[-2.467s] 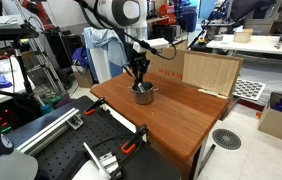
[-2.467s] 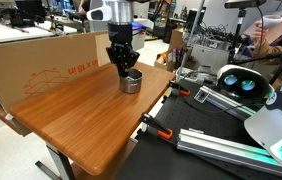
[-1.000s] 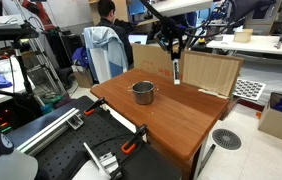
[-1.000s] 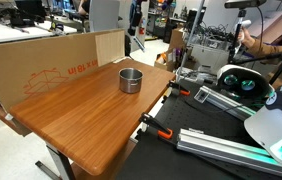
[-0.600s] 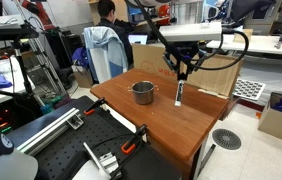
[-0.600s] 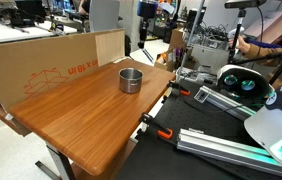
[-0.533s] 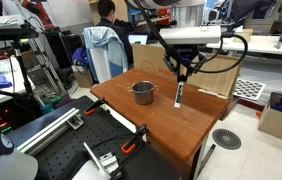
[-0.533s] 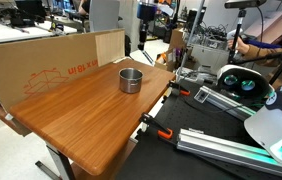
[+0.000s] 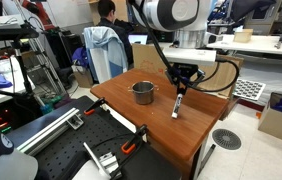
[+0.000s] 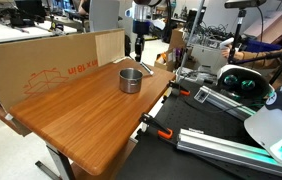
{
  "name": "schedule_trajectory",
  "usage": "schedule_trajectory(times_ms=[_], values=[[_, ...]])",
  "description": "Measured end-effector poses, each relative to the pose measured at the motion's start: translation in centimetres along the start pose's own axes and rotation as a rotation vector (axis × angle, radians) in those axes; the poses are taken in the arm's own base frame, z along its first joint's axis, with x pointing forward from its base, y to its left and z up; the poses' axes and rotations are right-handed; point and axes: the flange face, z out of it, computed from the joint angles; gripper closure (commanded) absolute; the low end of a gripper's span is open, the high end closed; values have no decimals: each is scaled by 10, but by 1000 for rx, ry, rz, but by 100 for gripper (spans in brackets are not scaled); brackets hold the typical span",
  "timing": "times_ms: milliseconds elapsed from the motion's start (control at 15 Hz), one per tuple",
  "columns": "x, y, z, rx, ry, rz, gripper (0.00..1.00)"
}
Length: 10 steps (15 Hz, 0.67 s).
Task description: Take the black marker out of the silver pot
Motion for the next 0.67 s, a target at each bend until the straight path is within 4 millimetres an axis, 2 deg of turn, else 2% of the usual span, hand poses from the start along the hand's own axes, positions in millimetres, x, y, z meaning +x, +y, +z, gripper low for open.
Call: schedule_trajectory(times_ms=[267,467,533,600,667], values=[[13,-5,37,32,-33,-14,94],[28,-13,52,39,-42,-29,94],[32,-16,55,40,-43,-33,53],[36,-17,56,38,-44,-44,52],[38,-19,56,34,-54,-61,45]])
